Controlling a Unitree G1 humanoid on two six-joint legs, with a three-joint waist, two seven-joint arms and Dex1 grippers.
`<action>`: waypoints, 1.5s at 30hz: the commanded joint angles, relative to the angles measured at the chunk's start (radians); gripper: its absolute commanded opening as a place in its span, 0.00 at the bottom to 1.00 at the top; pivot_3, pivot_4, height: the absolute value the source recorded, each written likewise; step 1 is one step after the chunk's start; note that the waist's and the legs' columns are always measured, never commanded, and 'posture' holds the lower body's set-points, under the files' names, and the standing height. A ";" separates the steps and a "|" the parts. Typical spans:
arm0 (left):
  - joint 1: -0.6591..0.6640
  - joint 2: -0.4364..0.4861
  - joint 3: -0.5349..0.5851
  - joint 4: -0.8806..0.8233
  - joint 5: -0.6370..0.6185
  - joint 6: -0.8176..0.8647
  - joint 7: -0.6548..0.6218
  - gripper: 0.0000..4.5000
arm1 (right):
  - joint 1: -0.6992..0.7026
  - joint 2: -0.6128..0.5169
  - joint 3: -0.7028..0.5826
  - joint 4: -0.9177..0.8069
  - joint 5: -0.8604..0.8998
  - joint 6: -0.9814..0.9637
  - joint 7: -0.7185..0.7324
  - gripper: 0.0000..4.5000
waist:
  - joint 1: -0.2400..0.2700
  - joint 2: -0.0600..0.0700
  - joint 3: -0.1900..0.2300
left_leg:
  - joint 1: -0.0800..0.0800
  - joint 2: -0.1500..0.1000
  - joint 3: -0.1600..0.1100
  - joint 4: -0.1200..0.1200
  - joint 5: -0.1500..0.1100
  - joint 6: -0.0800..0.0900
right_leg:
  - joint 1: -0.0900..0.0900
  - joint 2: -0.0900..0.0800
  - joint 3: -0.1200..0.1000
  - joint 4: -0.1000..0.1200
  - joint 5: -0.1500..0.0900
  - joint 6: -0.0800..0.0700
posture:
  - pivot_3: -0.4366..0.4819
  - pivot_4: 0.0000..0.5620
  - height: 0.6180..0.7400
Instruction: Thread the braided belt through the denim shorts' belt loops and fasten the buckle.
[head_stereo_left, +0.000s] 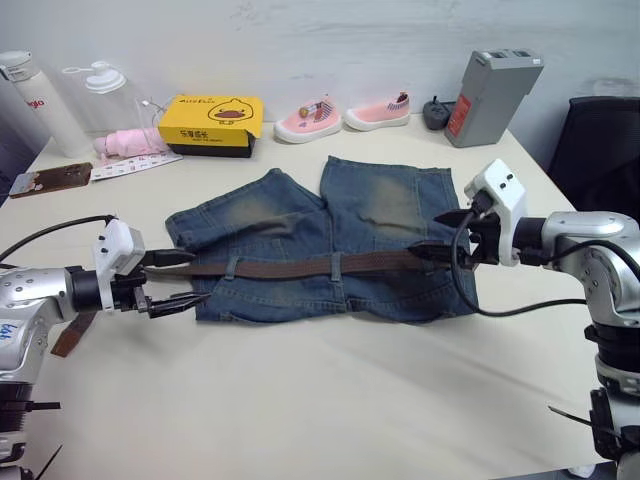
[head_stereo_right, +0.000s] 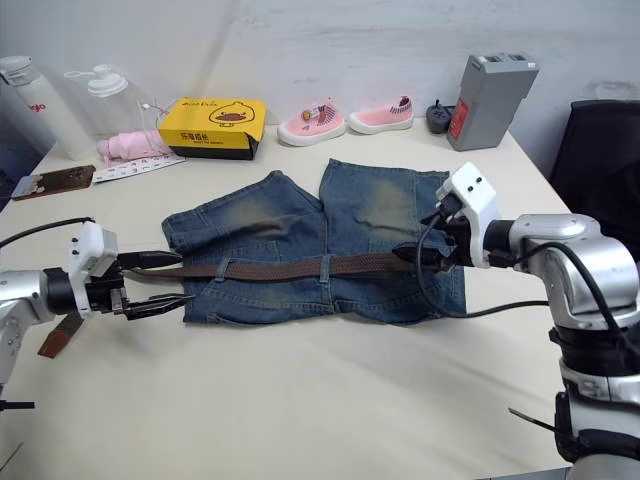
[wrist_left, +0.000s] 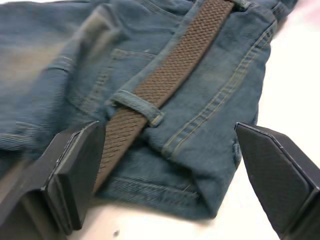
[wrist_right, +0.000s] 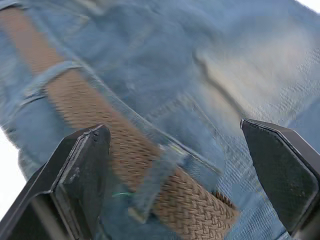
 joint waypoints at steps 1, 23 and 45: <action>0.002 -0.005 0.026 -0.049 -0.022 0.028 0.002 1.00 | -0.041 -0.005 0.020 0.071 0.019 0.038 -0.005 0.99 | 0.000 0.001 0.000 | 0.000 0.000 0.000 0.000 0.001 -0.002 | 0.000 0.000 0.000 -0.001 0.000 0.000 | 0.48 0.27 0.00; -0.439 -0.151 -0.133 0.420 0.027 0.279 -0.048 1.00 | 0.020 0.061 0.011 0.053 0.146 0.064 -0.022 0.00 | 0.000 0.001 0.001 | 0.001 -0.002 0.002 0.000 0.004 -0.005 | 0.001 0.002 -0.002 -0.003 0.007 -0.004 | 0.48 0.27 0.00; -0.478 -0.158 -0.247 0.588 0.269 0.023 -0.165 0.17 | 0.057 0.065 -0.020 -0.018 0.179 0.056 -0.131 0.00 | -0.022 -0.001 0.000 | 0.000 -0.001 0.002 0.000 0.004 -0.005 | 0.001 0.000 -0.001 -0.005 0.009 -0.002 | 0.48 0.27 0.00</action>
